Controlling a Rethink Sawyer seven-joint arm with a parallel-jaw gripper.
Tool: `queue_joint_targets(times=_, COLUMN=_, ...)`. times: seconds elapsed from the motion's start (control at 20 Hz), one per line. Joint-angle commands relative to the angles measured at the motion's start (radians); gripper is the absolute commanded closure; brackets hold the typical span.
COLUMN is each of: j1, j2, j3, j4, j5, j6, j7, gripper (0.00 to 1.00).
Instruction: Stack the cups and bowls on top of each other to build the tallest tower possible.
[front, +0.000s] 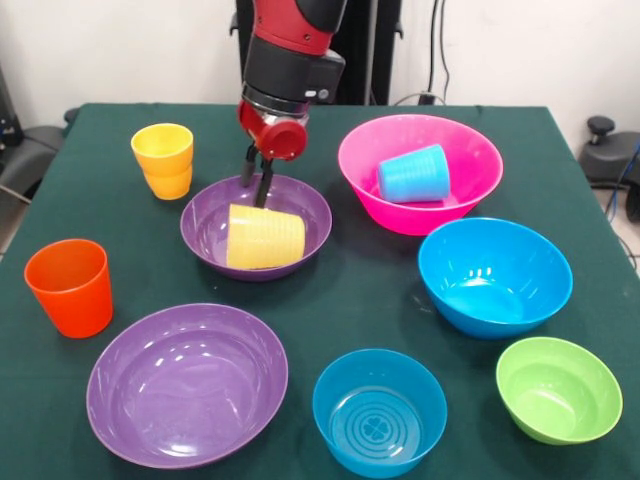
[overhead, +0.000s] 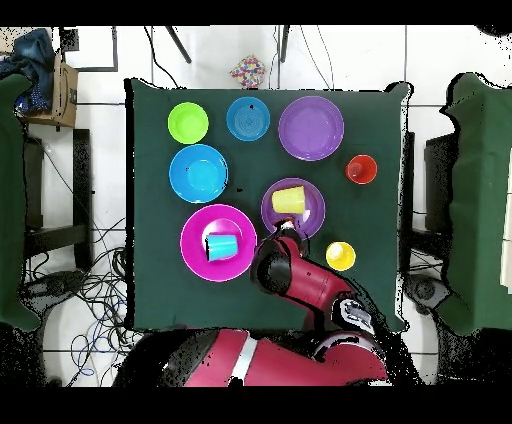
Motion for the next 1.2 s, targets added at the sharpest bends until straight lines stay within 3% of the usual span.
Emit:
queue_joint_targets(times=0.05, j1=0.079, j2=-0.037, j3=-0.009, j4=-0.028, j5=0.081, j6=0.272, j7=0.069, gripper=0.00)
queue_joint_targets(times=0.15, j1=0.086, j2=-0.044, j3=-0.019, j4=-0.047, j5=0.078, j6=0.314, j7=0.054, gripper=0.00)
queue_joint_targets(times=0.5, j1=0.110, j2=-0.087, j3=-0.078, j4=-0.162, j5=0.042, j6=0.599, j7=0.009, gripper=0.00)
queue_joint_targets(times=0.6, j1=0.102, j2=-0.097, j3=-0.075, j4=-0.182, j5=0.030, j6=0.635, j7=0.006, gripper=0.00)
queue_joint_targets(times=0.8, j1=0.082, j2=-0.101, j3=-0.051, j4=-0.162, j5=0.025, j6=0.589, j7=0.031, gripper=0.00)
queue_joint_targets(times=1.0, j1=0.040, j2=-0.098, j3=0.013, j4=-0.104, j5=0.043, j6=0.397, j7=0.091, gripper=0.00)
queue_joint_targets(times=1.2, j1=0.064, j2=-0.092, j3=-0.014, j4=-0.104, j5=0.046, j6=0.413, j7=0.101, gripper=0.00)
